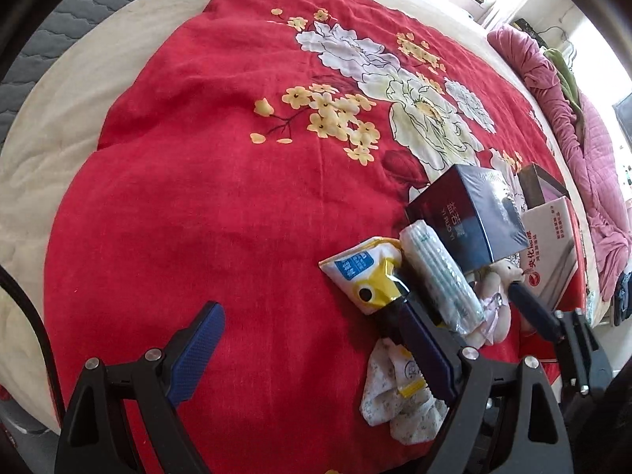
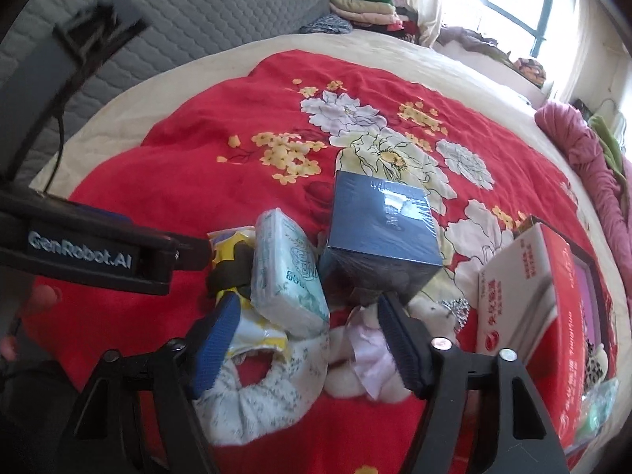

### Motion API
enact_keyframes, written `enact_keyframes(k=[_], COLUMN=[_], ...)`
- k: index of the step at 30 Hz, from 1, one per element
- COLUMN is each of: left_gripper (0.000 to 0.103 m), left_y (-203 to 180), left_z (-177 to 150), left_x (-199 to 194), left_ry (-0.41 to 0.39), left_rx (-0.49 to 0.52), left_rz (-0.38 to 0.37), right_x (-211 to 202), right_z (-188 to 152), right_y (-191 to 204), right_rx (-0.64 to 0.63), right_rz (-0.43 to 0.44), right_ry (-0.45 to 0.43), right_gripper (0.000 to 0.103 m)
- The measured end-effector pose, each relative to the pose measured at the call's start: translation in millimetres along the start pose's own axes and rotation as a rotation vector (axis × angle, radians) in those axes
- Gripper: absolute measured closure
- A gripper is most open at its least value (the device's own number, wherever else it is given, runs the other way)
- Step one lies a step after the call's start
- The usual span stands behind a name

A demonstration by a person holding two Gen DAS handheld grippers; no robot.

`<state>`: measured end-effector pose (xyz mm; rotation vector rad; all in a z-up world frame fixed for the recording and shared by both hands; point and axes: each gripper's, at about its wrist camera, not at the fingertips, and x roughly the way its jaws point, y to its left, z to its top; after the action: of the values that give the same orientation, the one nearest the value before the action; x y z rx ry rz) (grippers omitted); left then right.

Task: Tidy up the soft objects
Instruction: 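Grasp the yellow snack bag with the left tool while the right tool grasps the wrapped white roll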

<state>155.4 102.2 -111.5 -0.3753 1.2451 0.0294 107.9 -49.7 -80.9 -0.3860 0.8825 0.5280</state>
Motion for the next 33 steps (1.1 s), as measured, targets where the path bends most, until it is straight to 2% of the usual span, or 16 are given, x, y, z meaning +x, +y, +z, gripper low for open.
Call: enact_keyframes(k=[5,7,9,11,17,25,29,33], left_gripper=[0.014,0.014,0.014,0.014,0.014,0.013,0.025,0.026], left_y=[0.4,-0.3,-1.5,-3.1,-11.9,-24.9,-33.9,-32.3], left_z=[5.0,5.8,5.8,4.8,1.0,2.1,3.2,8.6], left_x=[5.6,8.6,12.5,15.7,26.2,39.4,49.5,56.4], left_ry=[0.016,0.026,0.04,0.048,0.075,0.081,0.099,0.138], left_rx=[-0.004,-0.003,-0.007,-0.011,-0.031,-0.048,-0.047,-0.071], left_rz=[-0.015,-0.02,-0.026,-0.038,-0.089,-0.074,-0.061,-0.064], right_x=[10.7,12.3,15.0,12.1,-18.2,-40.4,-42.2,-46.2], right_z=[2.6,3.0,0.9,-4.4,-18.8,-25.8,-25.0,-23.8], right_y=[5.5,7.1,7.8,7.2,-10.4,-45.3,-51.6,-52.7], right_rx=[-0.039,-0.054,-0.07,-0.076,-0.011,0.097,0.13,0.139], right_rz=[-0.011,-0.01,-0.016,-0.013,0.027,0.005,0.014,0.013], right_ry=[-0.025,-0.037,-0.027,-0.018,-0.02,-0.031,-0.032,-0.04], right_gripper=[0.045,0.064,0.076,0.081,0.082,0.082,0.082,0.082])
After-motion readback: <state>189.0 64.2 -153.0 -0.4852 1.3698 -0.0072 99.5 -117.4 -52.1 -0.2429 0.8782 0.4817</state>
